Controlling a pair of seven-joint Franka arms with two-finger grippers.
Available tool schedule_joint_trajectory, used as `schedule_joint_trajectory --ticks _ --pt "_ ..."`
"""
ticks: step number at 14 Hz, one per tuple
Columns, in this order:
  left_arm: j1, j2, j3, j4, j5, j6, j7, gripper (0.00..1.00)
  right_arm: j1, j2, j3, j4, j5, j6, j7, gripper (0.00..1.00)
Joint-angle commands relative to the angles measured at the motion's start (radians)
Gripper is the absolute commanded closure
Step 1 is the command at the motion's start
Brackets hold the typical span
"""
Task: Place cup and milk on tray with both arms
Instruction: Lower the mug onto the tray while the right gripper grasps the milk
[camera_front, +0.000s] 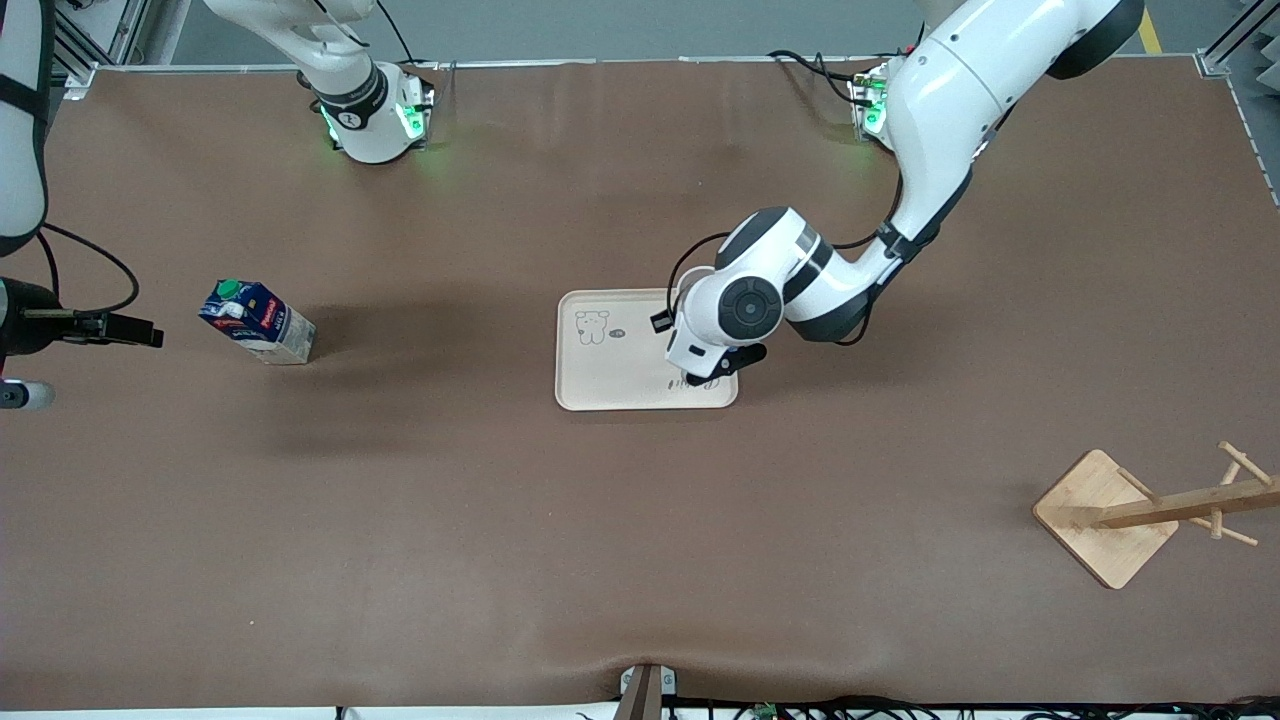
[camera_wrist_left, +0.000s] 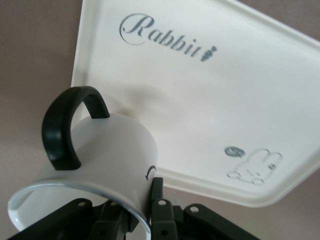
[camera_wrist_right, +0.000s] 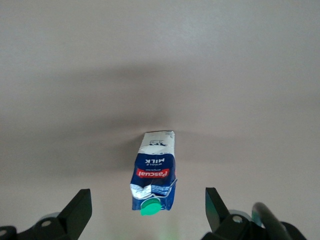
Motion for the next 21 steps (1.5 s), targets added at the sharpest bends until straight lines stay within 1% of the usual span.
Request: schedule_joint_trajectory --ticks 1,3,5,7,8,9,10,11,12,13,14,15,17,18,19,20,21 --pt "-0.089 0.018 0.081 0.034 0.023 -0.010 0.000 1.00 -0.017 0.021 0.010 0.015 0.022 -0.015 0.040 0.00" --pt "-0.100 0.031 0.088 0.057 0.026 -0.010 0.001 1.00 -0.020 0.023 0.010 0.015 0.028 -0.006 0.039 0.00" --pt "-0.100 0.042 0.088 0.068 0.026 -0.010 0.001 1.00 -0.012 0.021 0.009 0.000 0.024 -0.031 0.059 0.00" --pt "-0.100 0.045 0.088 0.069 0.026 -0.009 0.001 1.00 -0.003 0.013 0.010 -0.068 0.024 -0.021 0.065 0.00" --pt "-0.100 0.045 0.088 0.074 0.026 -0.004 0.001 0.92 -0.001 0.007 0.010 -0.095 0.024 -0.015 0.065 0.00" --pt "-0.100 0.048 0.088 0.075 0.026 -0.001 0.001 0.74 0.000 -0.005 0.012 -0.144 0.016 0.008 0.063 0.00" --pt "-0.100 0.050 0.088 0.077 0.026 -0.001 0.000 0.57 0.002 -0.032 0.012 -0.215 0.014 0.069 0.063 0.00" --pt "-0.100 0.048 0.088 0.084 0.026 -0.001 -0.005 0.43 0.005 -0.074 0.012 -0.300 0.013 0.149 0.063 0.00" --pt "-0.100 0.048 0.088 0.089 0.026 -0.001 -0.014 0.33 0.008 -0.112 0.012 -0.391 0.013 0.227 0.063 0.00" --pt "-0.099 0.047 0.088 0.089 0.024 -0.001 -0.020 0.30 0.010 -0.146 0.012 -0.472 0.010 0.291 0.060 0.00" --pt "-0.099 0.045 0.088 0.092 0.021 -0.001 -0.023 0.29 0.010 -0.163 0.012 -0.525 -0.008 0.339 0.057 0.00" --pt "-0.099 0.042 0.088 0.104 0.017 -0.001 -0.022 0.29 0.002 -0.169 0.012 -0.555 -0.047 0.372 0.056 0.00" --pt "-0.097 0.033 0.088 0.127 0.014 -0.002 -0.025 0.24 0.002 -0.198 0.012 -0.653 -0.056 0.431 0.063 0.00" --pt "-0.093 0.022 0.088 0.144 0.014 -0.008 -0.026 0.19 0.006 -0.220 0.013 -0.719 -0.055 0.489 0.068 0.00" --pt "-0.083 0.007 0.088 0.147 0.020 -0.013 -0.034 0.10 0.003 -0.230 0.013 -0.756 -0.055 0.563 0.070 0.27" --pt "-0.071 -0.010 0.088 0.147 0.024 -0.015 -0.034 0.00 0.000 -0.234 0.013 -0.755 -0.055 0.562 0.070 0.99" --pt "-0.053 -0.037 0.088 0.147 0.026 -0.016 -0.031 0.00 -0.004 -0.231 0.012 -0.745 -0.049 0.556 0.070 1.00"
